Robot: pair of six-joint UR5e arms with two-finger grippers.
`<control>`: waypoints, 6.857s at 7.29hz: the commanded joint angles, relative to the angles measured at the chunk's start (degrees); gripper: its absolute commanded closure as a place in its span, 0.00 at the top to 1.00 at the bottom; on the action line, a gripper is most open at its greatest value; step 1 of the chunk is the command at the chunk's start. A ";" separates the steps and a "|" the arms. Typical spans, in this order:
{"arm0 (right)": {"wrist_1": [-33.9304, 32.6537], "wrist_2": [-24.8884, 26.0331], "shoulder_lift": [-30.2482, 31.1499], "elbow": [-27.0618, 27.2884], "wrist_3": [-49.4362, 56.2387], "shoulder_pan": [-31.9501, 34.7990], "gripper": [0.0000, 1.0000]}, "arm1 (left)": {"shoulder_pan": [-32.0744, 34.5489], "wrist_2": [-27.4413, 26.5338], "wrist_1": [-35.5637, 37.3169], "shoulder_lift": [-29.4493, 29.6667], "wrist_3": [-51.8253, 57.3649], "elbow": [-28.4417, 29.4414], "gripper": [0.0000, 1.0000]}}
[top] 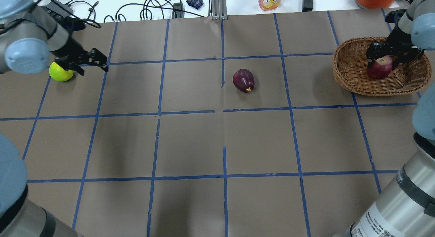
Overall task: Put all apples into basket
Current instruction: 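Grasp the green apple with the left gripper while the right moves toward the dark apple, then grasp the dark apple with the right gripper while the left lifts the green apple, then drop the dark apple in the basket with right while left sets green apple down, then reach the right gripper to the green apple and grasp it while the left withdraws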
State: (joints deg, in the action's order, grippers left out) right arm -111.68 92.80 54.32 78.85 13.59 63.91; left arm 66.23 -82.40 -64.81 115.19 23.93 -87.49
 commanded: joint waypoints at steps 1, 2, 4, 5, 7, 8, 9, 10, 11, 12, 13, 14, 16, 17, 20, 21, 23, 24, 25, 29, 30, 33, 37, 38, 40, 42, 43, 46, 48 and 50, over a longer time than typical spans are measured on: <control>3.22 -0.16 1.31 -0.28 -0.05 0.16 1.00 | -5.67 -2.30 -2.51 5.80 6.57 12.11 1.00; 4.36 -0.33 3.58 -0.28 -0.05 0.94 1.00 | -5.76 -4.15 -2.17 9.14 6.57 15.73 1.00; 13.84 -7.24 9.29 -0.81 -5.62 7.07 1.00 | -7.86 -3.91 -1.55 14.25 5.34 20.50 1.00; 14.12 -8.32 9.92 -0.72 -13.86 12.67 1.00 | -8.48 -3.30 -1.55 16.10 5.43 20.95 1.00; 8.37 -8.68 9.32 -0.72 -20.25 27.07 1.00 | -8.84 -1.19 -1.55 18.65 4.99 21.04 1.00; 4.24 -8.51 8.79 -0.28 -20.27 31.40 1.00 | -9.01 -1.01 -1.63 19.01 3.42 21.13 1.00; 3.76 -8.34 8.18 -0.19 -20.10 34.49 1.00 | -9.01 -0.66 -1.90 19.19 3.06 21.13 1.00; 2.62 -8.51 7.65 -0.10 -19.66 36.35 1.00 | -9.01 0.82 -1.90 19.45 3.06 20.96 1.00; 1.74 -8.34 6.08 -0.10 -19.48 38.28 1.00 | -9.01 0.93 -1.90 20.06 3.14 20.52 1.00; -1.66 -7.90 3.97 -0.10 -19.30 40.65 1.00 | -9.01 1.10 -1.99 20.50 3.14 20.43 1.00; -2.39 -7.89 1.95 -0.10 -19.30 41.02 1.00 | -9.10 0.75 -2.25 20.42 3.06 20.95 1.00; -2.48 -7.89 1.06 -0.10 -19.30 41.29 1.00 | -9.27 0.93 -2.34 20.33 3.14 20.35 0.95; -3.19 -7.63 -0.08 0.07 -17.56 41.47 1.00 | -10.68 0.93 -3.91 19.72 3.14 21.22 0.22; -4.06 -7.54 -0.61 0.16 -16.50 41.47 1.00 | -9.90 0.67 -6.27 18.06 3.06 22.44 0.00; -6.97 -5.96 -2.46 2.78 -16.32 41.47 1.00 | -6.40 0.57 -16.20 15.25 -1.48 25.53 0.00; -8.19 -4.57 -2.55 4.02 -16.31 41.38 0.98 | -2.11 0.58 -17.09 13.58 -4.65 23.87 0.00; -9.52 -4.20 -1.94 4.04 -16.40 41.29 0.04 | 4.49 1.10 -18.07 9.89 -12.56 18.79 0.00; -9.43 -3.94 -1.07 3.51 -16.32 40.86 0.00 | 6.78 2.76 -17.29 8.13 -16.59 14.76 0.00; -8.38 -3.16 1.90 2.89 -16.14 39.03 0.00 | 9.07 4.16 -17.19 5.94 -22.29 11.41 0.00; 5.40 -2.62 11.42 2.89 0.00 7.63 0.00 | 27.68 12.79 -1.86 6.52 -43.24 6.90 0.00; 4.90 -3.06 10.99 3.06 8.30 -0.64 0.00 | 31.03 12.62 2.10 7.32 -47.70 6.46 0.00; -7.71 -2.28 5.30 2.62 19.17 -8.10 0.00 | 38.09 10.96 7.32 8.64 -48.71 2.86 0.57; -12.76 -4.28 2.55 2.71 19.46 -8.19 1.00 | 29.78 8.29 4.45 2.61 -45.04 3.46 1.00; -12.68 -3.51 2.72 2.71 18.85 -8.19 1.00 | 26.70 9.70 -2.62 -0.90 -40.32 5.90 1.00; -5.09 -4.02 7.69 2.80 18.32 -7.40 1.00 | 21.24 6.06 -22.98 -6.79 -27.93 14.06 1.00; 5.13 -4.20 12.80 2.80 6.44 0.37 1.00 | 21.31 -3.28 -30.79 -12.34 -24.81 16.04 1.00; 6.90 -4.20 13.87 3.23 -4.69 7.30 1.00 | 20.61 -6.95 -30.90 -13.93 -24.63 15.77 1.00; 6.04 -4.47 12.22 2.80 -26.25 24.10 1.00 | 20.34 -9.88 -33.10 -13.34 -26.63 15.25 1.00; 1.60 -4.55 9.24 2.71 -35.44 31.50 1.00 | 22.27 -8.75 -32.49 -14.47 -28.75 12.35 1.00; -5.71 -4.29 4.32 2.71 -39.69 37.40 1.00 | 23.32 -8.74 -31.70 -13.95 -31.31 11.90 1.00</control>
State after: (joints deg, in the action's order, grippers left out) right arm -113.55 88.35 61.29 81.57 -23.71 97.66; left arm 88.80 -91.23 -97.07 101.07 -6.36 -75.31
